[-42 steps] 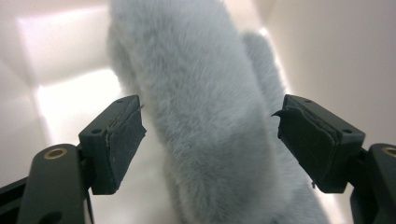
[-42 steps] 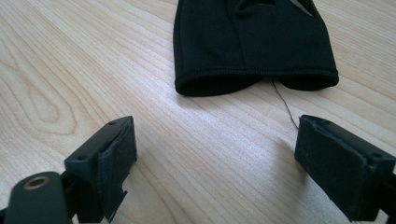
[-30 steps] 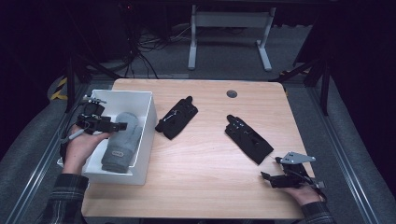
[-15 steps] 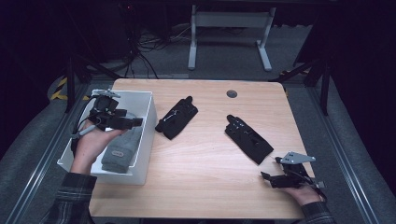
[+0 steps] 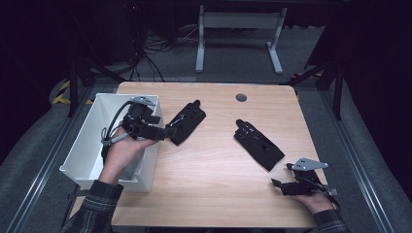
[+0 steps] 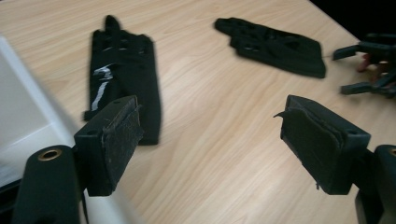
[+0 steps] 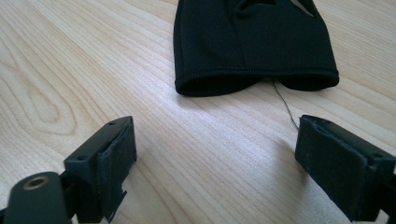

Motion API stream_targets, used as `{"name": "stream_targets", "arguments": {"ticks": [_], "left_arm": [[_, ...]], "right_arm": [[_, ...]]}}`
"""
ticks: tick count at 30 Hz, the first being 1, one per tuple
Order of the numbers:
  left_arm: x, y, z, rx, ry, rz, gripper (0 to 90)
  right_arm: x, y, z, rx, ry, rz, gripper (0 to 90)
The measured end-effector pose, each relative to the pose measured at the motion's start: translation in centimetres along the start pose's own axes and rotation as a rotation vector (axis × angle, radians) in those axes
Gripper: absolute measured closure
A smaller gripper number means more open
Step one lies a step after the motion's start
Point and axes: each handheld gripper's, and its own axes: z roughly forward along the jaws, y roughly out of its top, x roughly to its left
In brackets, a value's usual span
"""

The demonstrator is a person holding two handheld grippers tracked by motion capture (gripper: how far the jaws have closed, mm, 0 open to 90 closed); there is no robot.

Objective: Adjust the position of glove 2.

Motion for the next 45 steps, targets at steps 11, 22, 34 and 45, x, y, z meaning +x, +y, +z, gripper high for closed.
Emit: {"name": "stream_targets", "arguments": {"ticks": [11,22,34,45], "left_arm": [[-3.4,0.2,3.6,0.026,-0.046,0.057,21.0],[-5.5,-2.0,8.3,0.059,-0.063,0.093,21.2],[-4.9,-6.4,12.1,0.093,-0.039,0.135,14.9],[-4.5,-9.9,14.6,0.191,0.030,0.203,4.3]], "right_arm": [[0.0,0.0,0.0,0.001,-0.001,-0.001,12.9],[0.0,0.0,0.0,0.001,0.001,-0.004,12.8],[0.2,1.9,-0.9,-0.004,0.010,-0.048,27.0],[-1.5,4.8,0.1,-0.052,0.010,-0.050,84.2]]}}
